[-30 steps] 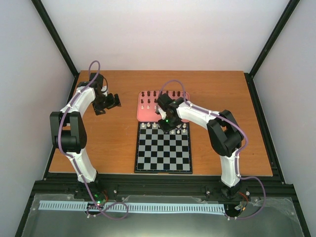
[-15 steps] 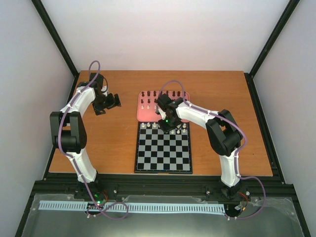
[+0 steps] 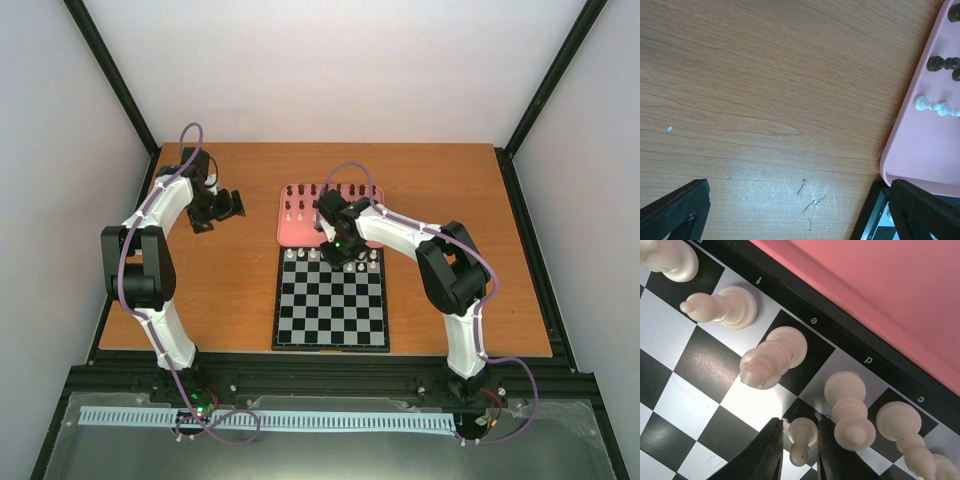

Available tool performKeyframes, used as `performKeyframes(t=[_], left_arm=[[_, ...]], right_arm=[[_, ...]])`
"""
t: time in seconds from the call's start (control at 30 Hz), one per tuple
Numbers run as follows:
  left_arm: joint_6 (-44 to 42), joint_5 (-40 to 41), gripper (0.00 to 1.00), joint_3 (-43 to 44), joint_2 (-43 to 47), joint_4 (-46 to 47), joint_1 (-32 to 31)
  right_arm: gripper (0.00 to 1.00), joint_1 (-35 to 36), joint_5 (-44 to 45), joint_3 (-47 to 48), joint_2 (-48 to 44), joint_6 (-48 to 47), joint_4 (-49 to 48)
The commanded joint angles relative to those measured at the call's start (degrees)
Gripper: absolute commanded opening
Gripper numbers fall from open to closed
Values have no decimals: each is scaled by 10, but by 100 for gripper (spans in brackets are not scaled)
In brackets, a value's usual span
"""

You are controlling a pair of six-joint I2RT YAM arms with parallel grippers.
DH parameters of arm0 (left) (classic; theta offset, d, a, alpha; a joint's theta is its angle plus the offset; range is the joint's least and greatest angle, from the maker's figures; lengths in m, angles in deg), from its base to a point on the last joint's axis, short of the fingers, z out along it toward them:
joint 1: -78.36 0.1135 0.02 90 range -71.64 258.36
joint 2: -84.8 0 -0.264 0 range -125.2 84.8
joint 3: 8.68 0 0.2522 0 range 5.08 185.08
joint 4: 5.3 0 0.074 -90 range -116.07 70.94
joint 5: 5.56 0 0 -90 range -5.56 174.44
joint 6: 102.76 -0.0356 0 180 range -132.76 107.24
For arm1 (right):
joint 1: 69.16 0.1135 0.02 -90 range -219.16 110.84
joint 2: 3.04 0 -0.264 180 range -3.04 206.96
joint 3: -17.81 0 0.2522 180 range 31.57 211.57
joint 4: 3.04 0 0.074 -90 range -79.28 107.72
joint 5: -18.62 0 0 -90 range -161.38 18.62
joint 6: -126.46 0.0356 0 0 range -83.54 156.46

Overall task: Set up the chess pieces on the board
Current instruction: Place the chess piece on the chessboard, then pick up the chess piece from the storage box.

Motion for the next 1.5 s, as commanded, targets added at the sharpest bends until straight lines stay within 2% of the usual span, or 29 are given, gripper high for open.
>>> performKeyframes(t=[0.0,0.37,0.43,0.5,0.67,0.9,1.07,1.27,1.47], left_arm=[[-4,0,100,8,3,-2,-1],[-4,-3,100,4,7,2,-1],[-5,-2,100,3,9,1,-1],[-5,-2,100,2,10,1,-1],[-4,-2,100,4,12,1,-1],[-3,-4,100,7,15,1,-1],[-3,-5,100,9,13,-1,-1],[-1,-11,100,9,6,2,-1],[0,-12,100,5,2,6,-1]], right_arm=[[22,3,-2,-6,-33,-2,6],[17,4,-18,1,-51,1,25],[20,4,-18,1,-60,1,29],[29,3,-18,10,-78,0,43],[38,-1,24,72,-100,-12,84],[47,-64,3,236,17,2,104],[47,-87,25,341,125,20,105],[47,-90,11,411,200,19,90],[47,-90,-13,417,233,17,79]])
